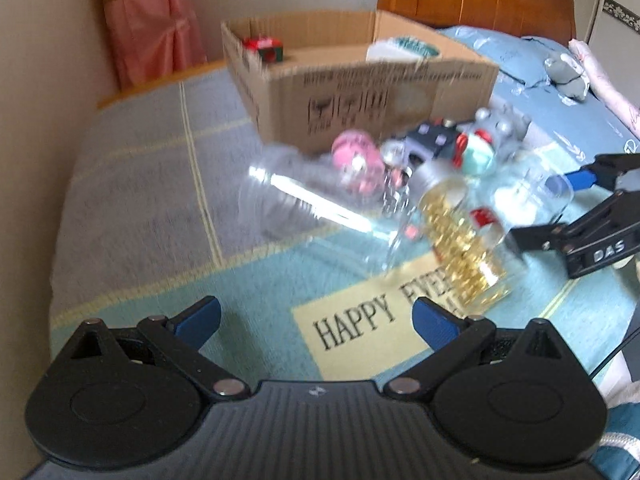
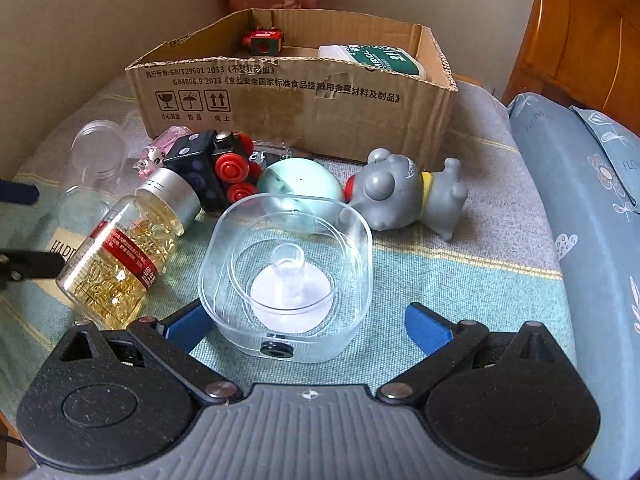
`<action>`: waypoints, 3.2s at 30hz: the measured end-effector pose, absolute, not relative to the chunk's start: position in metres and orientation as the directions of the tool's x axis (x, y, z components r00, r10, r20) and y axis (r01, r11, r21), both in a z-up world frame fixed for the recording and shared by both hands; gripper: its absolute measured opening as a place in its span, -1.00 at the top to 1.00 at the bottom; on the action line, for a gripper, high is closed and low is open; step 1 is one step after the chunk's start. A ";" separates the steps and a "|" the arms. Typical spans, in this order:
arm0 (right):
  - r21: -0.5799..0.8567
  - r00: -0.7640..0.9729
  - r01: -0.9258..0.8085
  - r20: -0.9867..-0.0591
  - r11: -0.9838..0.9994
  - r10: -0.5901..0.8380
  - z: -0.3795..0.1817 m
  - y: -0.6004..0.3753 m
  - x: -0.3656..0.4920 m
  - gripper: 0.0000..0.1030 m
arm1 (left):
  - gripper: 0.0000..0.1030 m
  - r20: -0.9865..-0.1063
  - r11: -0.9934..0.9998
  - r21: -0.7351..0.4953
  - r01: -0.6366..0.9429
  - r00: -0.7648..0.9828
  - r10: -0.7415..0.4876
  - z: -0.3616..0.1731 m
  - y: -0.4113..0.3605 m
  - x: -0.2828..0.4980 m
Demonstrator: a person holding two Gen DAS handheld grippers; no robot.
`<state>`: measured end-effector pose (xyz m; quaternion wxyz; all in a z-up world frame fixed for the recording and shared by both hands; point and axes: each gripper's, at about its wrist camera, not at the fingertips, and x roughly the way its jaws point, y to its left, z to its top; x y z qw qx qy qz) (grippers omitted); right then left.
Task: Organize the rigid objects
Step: 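Move the left tool to the clear plastic jar while the right tool approaches the clear round container, then close the left gripper on the clear jar while the right gripper grasps the round container, then carry the jar and container into the box and open both grippers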
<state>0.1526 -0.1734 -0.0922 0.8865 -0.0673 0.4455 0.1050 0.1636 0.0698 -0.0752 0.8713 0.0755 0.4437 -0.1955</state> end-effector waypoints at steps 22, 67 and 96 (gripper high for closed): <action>-0.026 0.596 -0.260 -0.790 0.965 0.140 -0.094 -0.174 0.151 -1.00 | -0.99 -0.753 0.836 0.003 0.549 0.551 -0.359 -0.082 0.059 0.203; -0.030 0.560 -0.310 -0.813 0.950 0.157 -0.080 -0.167 0.168 -0.54 | -0.80 -0.766 0.889 0.070 0.452 0.595 -0.243 -0.055 0.054 0.200; -0.114 0.671 -0.451 -0.697 0.885 0.252 0.027 -0.194 0.197 -0.53 | -0.80 -0.689 0.871 0.075 0.485 0.657 -0.306 0.039 -0.014 0.275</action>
